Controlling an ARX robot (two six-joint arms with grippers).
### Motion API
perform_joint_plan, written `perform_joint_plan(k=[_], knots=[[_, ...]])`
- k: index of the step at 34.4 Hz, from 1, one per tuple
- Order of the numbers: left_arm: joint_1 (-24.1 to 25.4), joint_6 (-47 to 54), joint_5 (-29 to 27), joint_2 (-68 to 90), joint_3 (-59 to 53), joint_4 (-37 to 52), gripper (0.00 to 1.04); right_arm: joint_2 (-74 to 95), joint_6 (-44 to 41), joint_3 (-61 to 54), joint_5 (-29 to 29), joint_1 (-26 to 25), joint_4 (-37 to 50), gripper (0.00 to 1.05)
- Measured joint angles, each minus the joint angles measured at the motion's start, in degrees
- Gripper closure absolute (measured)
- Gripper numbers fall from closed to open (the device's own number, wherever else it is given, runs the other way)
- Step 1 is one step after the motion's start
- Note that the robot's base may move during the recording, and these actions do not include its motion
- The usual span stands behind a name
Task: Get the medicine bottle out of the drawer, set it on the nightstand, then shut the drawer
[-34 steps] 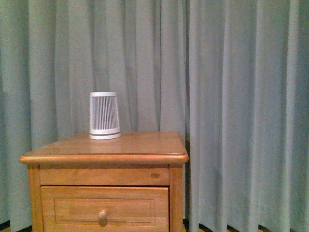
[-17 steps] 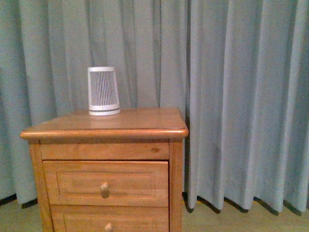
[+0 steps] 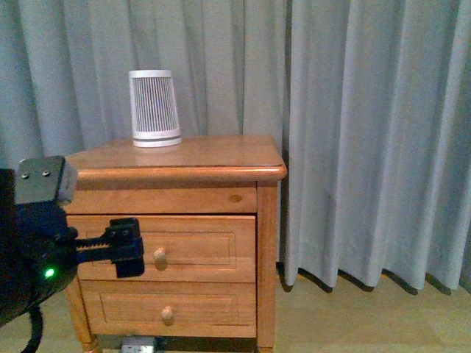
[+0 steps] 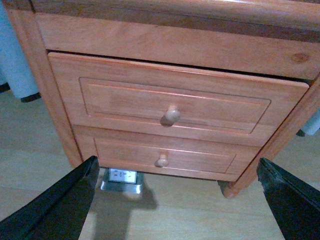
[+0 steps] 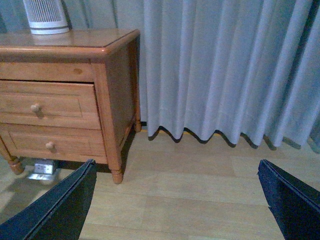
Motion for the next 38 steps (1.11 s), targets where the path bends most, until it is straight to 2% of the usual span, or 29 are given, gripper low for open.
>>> perform_joint_plan(k=[6, 24, 38], knots=[[-0.7, 2.8, 1.1, 10.8, 11.8, -0.8, 0.07, 0.0, 0.0, 0.0, 0.0, 0.0, 0.0, 0.07], [-0.9, 10.4, 2.8, 30.4, 34.1, -5.2, 0.07, 0.0, 0.0, 0.0, 0.0, 0.0, 0.0, 0.07], [-0.2, 8.5, 2.4, 38.3, 43.1, -9.9, 0.07, 0.0, 0.0, 0.0, 0.0, 0.0, 0.0, 0.07]])
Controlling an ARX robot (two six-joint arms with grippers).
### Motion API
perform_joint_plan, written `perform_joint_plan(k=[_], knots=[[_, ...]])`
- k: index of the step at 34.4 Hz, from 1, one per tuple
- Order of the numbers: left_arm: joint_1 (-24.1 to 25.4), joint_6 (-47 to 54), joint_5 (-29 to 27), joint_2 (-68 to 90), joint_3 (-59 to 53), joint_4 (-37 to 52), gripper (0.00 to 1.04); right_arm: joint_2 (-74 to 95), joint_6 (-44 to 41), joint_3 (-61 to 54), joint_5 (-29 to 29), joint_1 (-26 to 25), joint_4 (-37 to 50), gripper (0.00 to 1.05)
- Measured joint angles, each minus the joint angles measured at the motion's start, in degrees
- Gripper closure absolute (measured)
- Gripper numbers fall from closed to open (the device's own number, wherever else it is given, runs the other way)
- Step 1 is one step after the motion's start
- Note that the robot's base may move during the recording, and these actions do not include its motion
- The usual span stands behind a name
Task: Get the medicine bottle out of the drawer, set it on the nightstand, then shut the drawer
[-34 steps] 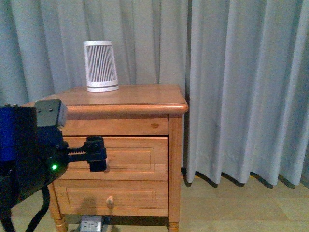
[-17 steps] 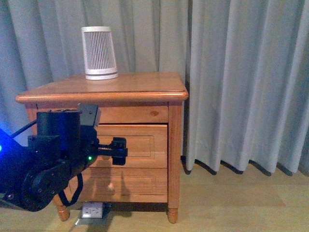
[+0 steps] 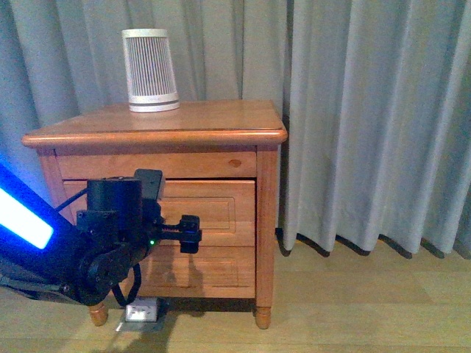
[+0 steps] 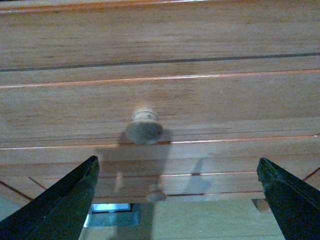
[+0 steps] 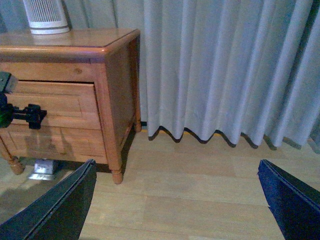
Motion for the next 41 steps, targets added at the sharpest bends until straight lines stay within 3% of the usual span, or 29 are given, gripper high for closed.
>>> perform_joint_plan(k=[24, 31, 39, 41], knots=[[1.7, -2.6, 1.2, 7.8, 13.9, -5.6, 0.07, 0.0, 0.0, 0.0, 0.0, 0.0, 0.0, 0.07], [1.7, -2.4, 1.6, 8.6, 15.2, -6.5, 0.43, 0.0, 0.0, 0.0, 0.0, 0.0, 0.0, 0.07], [2.0, -2.4, 1.5, 8.6, 15.2, -6.5, 0.74, 0.0, 0.0, 0.0, 0.0, 0.0, 0.0, 0.07], [2.1, -2.4, 1.6, 8.6, 15.2, -6.5, 0.78, 0.0, 0.0, 0.0, 0.0, 0.0, 0.0, 0.07]])
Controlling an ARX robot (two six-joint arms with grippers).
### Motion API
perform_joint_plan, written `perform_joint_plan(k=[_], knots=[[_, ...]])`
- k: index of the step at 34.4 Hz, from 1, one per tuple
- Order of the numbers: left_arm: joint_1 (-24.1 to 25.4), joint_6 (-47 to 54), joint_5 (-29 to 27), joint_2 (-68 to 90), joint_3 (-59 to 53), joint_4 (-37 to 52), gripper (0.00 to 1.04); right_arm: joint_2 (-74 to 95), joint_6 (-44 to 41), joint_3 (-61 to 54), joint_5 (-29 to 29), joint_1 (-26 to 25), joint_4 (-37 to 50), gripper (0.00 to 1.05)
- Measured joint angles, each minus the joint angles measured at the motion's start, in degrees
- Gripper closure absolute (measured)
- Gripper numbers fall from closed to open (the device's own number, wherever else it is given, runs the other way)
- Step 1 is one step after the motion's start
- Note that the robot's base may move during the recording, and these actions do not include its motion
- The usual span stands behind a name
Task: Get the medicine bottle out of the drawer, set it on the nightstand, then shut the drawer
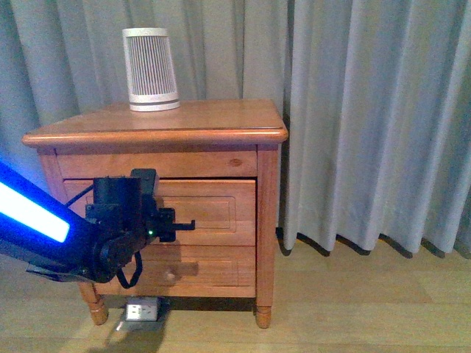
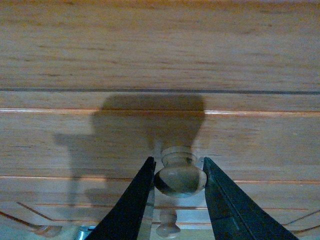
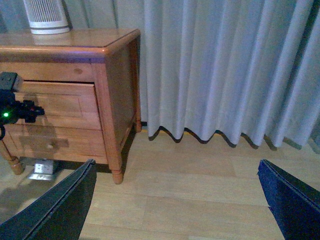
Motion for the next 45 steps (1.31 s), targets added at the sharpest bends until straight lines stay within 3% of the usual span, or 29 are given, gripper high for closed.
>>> perform_joint_plan(k=[20, 29, 35, 45], knots=[[0.0, -0.3, 0.9, -1.9, -5.0, 3.7, 0.8, 0.0, 0.0, 0.0, 0.0, 0.0, 0.0, 0.07], [-0.3, -0.2, 1.2, -8.8, -20.5, 12.0, 0.8, 0.0, 0.0, 0.0, 0.0, 0.0, 0.0, 0.07], [-0.5, 1.2, 1.3, -15.8, -36.8, 20.0, 0.8, 0.0, 0.0, 0.0, 0.0, 0.0, 0.0, 0.07], [-0.9, 3.3, 1.5, -22.4, -52.0, 25.8, 0.8, 0.0, 0.0, 0.0, 0.0, 0.0, 0.0, 0.07]])
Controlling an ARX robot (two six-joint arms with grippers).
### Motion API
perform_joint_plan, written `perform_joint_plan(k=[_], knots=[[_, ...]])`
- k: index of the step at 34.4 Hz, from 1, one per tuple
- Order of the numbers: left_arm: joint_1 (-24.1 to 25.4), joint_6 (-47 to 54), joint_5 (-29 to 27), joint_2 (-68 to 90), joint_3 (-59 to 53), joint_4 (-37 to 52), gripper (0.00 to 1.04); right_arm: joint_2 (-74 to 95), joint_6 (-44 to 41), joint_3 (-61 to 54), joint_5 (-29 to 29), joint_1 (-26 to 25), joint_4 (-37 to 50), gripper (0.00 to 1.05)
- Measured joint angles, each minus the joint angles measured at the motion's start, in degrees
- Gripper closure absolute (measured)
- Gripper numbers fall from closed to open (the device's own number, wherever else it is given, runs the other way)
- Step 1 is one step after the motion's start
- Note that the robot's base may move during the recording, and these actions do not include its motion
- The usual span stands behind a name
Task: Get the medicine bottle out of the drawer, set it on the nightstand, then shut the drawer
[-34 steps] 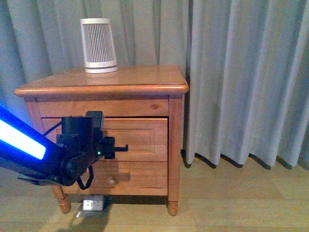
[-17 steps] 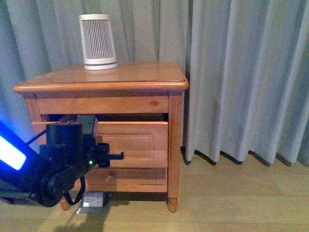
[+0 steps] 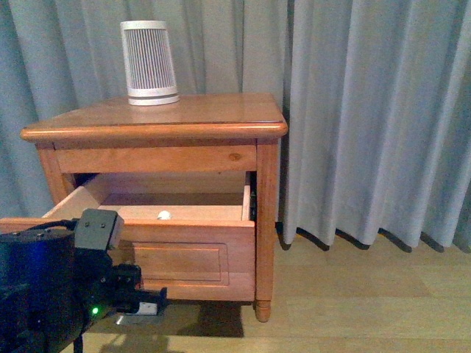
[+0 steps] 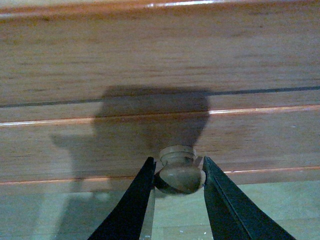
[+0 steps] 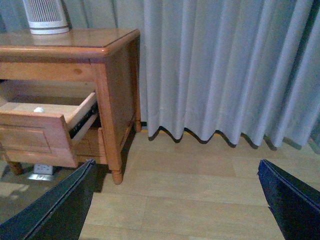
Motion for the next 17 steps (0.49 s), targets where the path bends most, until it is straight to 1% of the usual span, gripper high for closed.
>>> perform_joint_plan(k=[4, 9, 15, 17], knots=[[-0.3, 0.3, 0.0, -2.6, -3.9, -0.2, 0.79, 0.0, 0.0, 0.0, 0.0, 0.0, 0.0, 0.07], [-0.4, 1.4, 1.7, -5.6, -6.3, -2.6, 0.51, 0.0, 0.0, 0.0, 0.0, 0.0, 0.0, 0.07], [-0.6, 1.9, 1.8, -9.8, -8.4, -5.5, 0.3, 0.0, 0.0, 0.0, 0.0, 0.0, 0.0, 0.07], [-0.4, 1.9, 1.7, -13.4, -10.2, -7.2, 0.18, 0.0, 0.0, 0.0, 0.0, 0.0, 0.0, 0.07]])
